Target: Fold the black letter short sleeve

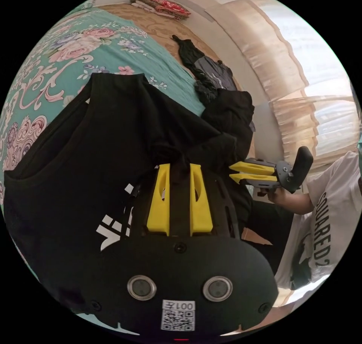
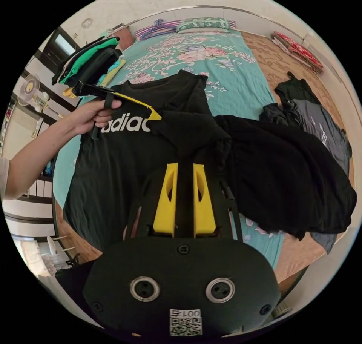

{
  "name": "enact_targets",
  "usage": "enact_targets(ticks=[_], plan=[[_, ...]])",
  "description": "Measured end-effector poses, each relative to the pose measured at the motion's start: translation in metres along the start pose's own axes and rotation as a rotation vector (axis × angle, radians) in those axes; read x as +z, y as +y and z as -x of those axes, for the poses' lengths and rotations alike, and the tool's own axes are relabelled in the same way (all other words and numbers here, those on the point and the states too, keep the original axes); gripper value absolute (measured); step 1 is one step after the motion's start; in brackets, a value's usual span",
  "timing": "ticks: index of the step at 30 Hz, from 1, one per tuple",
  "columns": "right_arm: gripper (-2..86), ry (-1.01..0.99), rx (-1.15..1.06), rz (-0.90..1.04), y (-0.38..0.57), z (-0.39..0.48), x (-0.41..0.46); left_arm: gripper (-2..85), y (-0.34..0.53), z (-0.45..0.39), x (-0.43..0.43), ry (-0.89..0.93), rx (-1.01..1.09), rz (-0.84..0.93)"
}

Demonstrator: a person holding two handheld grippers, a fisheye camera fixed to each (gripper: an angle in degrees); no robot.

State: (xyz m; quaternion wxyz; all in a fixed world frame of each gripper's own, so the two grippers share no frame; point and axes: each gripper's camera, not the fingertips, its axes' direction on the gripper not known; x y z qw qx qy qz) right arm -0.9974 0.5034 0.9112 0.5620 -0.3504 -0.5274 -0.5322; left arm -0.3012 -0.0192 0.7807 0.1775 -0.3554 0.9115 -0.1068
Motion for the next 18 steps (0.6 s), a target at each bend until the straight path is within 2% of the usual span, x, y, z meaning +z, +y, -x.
enact_targets(ticks=[11, 16, 18], plan=[[4.8, -0.019, 0.013, 0.002, -0.019, -0.025, 0.025, 7.2, -0.001, -0.020, 0.006, -0.002, 0.079, 0.059], [1.8, -0.051, 0.058, -0.001, -0.022, -0.040, 0.021, 0.7, 0.005, -0.038, 0.015, -0.176, 0.178, 0.146], [1.2, -0.136, 0.079, -0.013, -0.013, -0.049, 0.009, -0.8, 0.006, -0.048, 0.017, -0.240, 0.225, 0.168]])
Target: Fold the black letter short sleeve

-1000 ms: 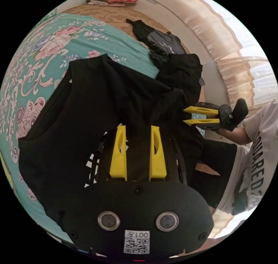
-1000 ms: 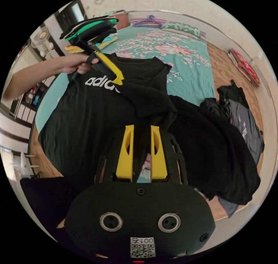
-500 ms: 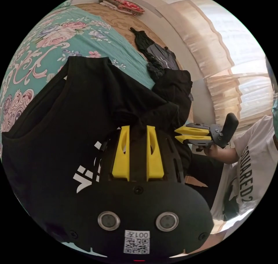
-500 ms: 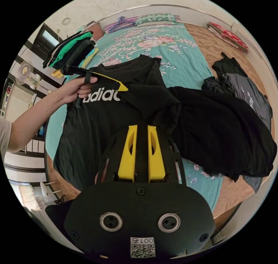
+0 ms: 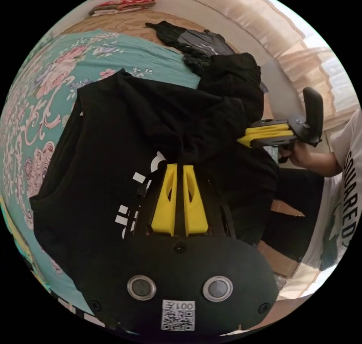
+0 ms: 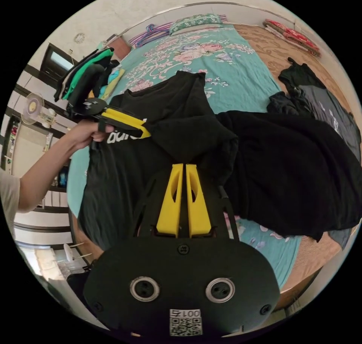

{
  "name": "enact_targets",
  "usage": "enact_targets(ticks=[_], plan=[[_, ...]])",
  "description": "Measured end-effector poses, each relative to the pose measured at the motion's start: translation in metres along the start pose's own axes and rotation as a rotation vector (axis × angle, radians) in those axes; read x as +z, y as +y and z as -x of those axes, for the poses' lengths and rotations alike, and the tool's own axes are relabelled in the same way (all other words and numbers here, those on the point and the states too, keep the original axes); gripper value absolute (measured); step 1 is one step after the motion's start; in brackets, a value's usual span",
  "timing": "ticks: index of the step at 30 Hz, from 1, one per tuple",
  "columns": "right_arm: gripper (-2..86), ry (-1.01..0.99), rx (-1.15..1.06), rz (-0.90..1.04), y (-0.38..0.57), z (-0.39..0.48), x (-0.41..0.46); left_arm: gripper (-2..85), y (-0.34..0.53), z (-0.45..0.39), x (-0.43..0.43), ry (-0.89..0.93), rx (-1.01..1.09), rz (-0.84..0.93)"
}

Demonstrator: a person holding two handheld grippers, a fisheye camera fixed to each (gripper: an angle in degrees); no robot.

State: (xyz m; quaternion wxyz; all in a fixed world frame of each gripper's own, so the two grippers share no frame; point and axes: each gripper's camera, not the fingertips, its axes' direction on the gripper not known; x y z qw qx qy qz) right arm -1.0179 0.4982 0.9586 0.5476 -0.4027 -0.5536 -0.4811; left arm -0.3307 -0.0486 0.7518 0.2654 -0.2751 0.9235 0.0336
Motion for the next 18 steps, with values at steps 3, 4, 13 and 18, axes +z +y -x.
enact_targets(ticks=[3, 4, 13, 18], plan=[[0.9, -0.141, 0.021, 0.011, 0.008, -0.010, -0.018, -1.5, -0.001, -0.013, 0.001, -0.082, 0.075, 0.060], [0.8, -0.163, 0.023, 0.015, 0.010, -0.012, -0.020, -1.5, 0.000, -0.015, 0.002, -0.100, 0.093, 0.076], [0.7, -0.203, -0.007, 0.160, 0.012, -0.008, -0.009, -0.5, 0.029, -0.024, 0.014, -0.119, 0.074, 0.153], [1.2, -0.036, -0.093, 0.194, 0.012, 0.015, -0.021, 2.8, 0.061, -0.013, 0.009, -0.091, -0.041, 0.140]])
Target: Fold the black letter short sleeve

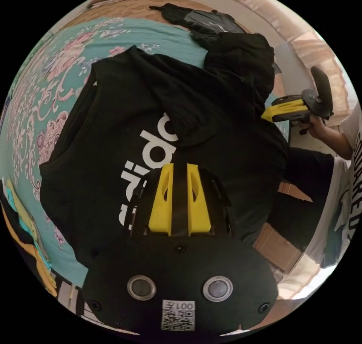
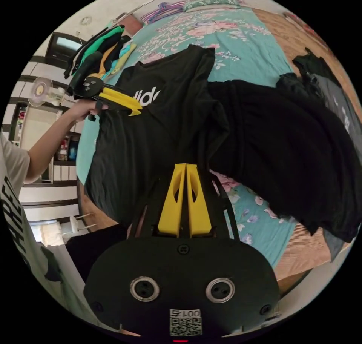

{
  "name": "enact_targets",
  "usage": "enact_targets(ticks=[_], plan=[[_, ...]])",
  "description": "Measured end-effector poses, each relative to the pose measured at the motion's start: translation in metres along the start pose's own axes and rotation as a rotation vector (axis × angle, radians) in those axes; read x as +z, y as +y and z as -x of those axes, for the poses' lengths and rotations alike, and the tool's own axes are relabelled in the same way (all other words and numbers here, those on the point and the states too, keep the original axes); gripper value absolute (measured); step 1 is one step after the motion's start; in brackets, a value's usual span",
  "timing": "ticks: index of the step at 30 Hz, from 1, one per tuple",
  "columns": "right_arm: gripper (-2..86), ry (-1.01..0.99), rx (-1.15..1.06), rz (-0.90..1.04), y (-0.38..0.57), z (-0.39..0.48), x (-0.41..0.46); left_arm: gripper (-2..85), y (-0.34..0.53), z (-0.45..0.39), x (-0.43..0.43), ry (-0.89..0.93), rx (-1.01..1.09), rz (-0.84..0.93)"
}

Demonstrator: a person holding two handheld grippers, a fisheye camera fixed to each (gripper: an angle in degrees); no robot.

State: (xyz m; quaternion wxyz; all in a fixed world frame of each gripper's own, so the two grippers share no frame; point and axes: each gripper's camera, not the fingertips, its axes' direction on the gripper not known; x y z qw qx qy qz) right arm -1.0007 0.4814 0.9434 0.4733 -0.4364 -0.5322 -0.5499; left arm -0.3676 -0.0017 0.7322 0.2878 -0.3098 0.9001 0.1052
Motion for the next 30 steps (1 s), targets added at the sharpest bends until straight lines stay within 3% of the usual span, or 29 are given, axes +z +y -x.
enact_targets(ticks=[6, 9, 14, 21, 30], plan=[[5.6, 0.292, -0.286, -0.124, -0.018, 0.042, -0.031, 5.4, 0.001, 0.042, -0.021, 0.136, -0.119, -0.311], [8.0, 0.385, -0.367, -0.086, -0.034, 0.058, -0.017, 6.4, -0.020, 0.074, -0.017, 0.163, -0.155, -0.372], [3.5, 0.517, -0.424, -0.074, -0.047, 0.085, -0.002, 3.6, -0.052, 0.114, 0.012, 0.318, -0.212, -0.373], [2.0, 0.329, -0.148, -0.187, -0.034, 0.087, -0.035, -0.8, -0.034, 0.123, 0.052, 0.291, -0.287, -0.393], [1.5, 0.364, -0.155, -0.127, -0.050, 0.123, -0.020, 0.5, 0.021, 0.121, 0.089, 0.297, -0.347, -0.495]])
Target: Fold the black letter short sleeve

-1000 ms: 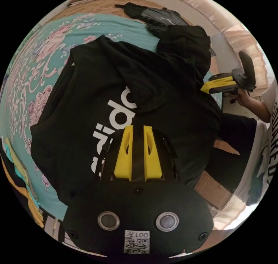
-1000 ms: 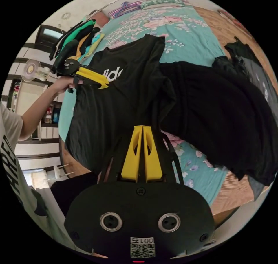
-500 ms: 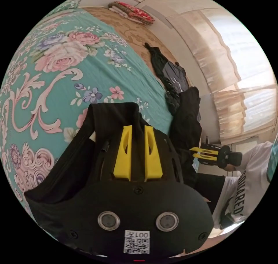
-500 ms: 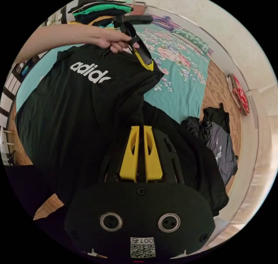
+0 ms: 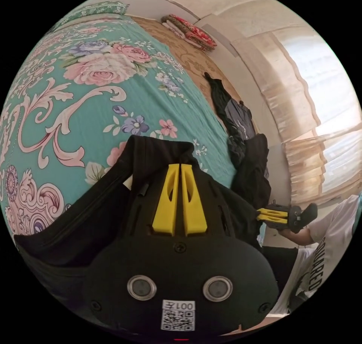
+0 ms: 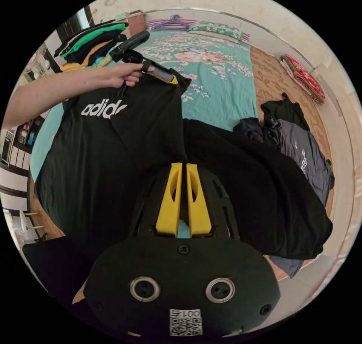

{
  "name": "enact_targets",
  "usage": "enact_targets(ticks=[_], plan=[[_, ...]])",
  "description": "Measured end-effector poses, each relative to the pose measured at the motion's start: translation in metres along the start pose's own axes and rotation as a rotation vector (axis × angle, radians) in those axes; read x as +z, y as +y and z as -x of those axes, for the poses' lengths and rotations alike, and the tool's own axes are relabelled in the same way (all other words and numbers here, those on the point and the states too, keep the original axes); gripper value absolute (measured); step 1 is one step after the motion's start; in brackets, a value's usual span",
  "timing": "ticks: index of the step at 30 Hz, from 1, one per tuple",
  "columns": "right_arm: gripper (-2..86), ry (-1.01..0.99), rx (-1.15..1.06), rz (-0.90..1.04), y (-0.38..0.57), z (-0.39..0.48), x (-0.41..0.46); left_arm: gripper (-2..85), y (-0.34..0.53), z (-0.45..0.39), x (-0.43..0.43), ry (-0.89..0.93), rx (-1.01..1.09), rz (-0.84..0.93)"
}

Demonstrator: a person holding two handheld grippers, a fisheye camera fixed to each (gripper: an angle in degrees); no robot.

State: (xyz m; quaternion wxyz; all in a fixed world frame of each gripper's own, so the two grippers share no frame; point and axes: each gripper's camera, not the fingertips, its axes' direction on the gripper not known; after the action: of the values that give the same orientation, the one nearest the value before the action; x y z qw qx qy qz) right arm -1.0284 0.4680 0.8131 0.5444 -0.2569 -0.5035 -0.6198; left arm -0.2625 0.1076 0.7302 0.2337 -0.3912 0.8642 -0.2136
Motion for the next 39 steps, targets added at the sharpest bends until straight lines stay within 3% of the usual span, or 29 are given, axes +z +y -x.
enact_targets(ticks=[7, 10, 14, 18, 20, 24, 27, 30, 33, 36, 39], plan=[[1.0, -0.020, -0.068, 0.024, -0.014, 0.020, -0.024, 5.8, 0.064, 0.015, -0.041, 0.052, -0.046, -0.093], [0.5, 0.151, -0.094, 0.070, -0.016, 0.034, -0.038, 5.3, 0.119, 0.008, -0.075, -0.035, -0.051, -0.136], [0.9, 0.161, -0.118, 0.025, -0.031, 0.061, -0.069, 2.6, 0.243, -0.024, -0.122, -0.325, -0.096, -0.256], [2.4, 0.052, -0.325, -0.124, -0.077, 0.134, -0.096, 3.8, 0.382, -0.032, -0.145, -0.782, -0.331, -0.308], [3.7, 0.027, -0.437, -0.189, -0.106, 0.175, -0.096, 6.9, 0.424, -0.016, -0.149, -0.865, -0.442, -0.293], [5.7, 0.022, -0.661, -0.278, -0.186, 0.270, -0.079, 13.3, 0.480, 0.042, -0.150, -0.745, -0.606, -0.303], [5.6, -0.001, -0.747, -0.268, -0.243, 0.325, -0.060, 13.0, 0.496, 0.081, -0.146, -0.679, -0.664, -0.336], [4.6, -0.095, -0.802, -0.174, -0.282, 0.369, -0.038, 7.0, 0.509, 0.121, -0.142, -0.500, -0.704, -0.378], [2.7, -0.066, -0.861, -0.093, -0.298, 0.407, -0.011, 0.4, 0.530, 0.140, -0.145, -0.467, -0.737, -0.392], [1.4, 0.009, -0.911, -0.007, -0.300, 0.437, 0.012, -0.7, 0.566, 0.148, -0.154, -0.418, -0.732, -0.431], [0.9, 0.081, -0.949, -0.065, -0.302, 0.456, 0.011, -0.8, 0.600, 0.165, -0.158, -0.395, -0.729, -0.383]])
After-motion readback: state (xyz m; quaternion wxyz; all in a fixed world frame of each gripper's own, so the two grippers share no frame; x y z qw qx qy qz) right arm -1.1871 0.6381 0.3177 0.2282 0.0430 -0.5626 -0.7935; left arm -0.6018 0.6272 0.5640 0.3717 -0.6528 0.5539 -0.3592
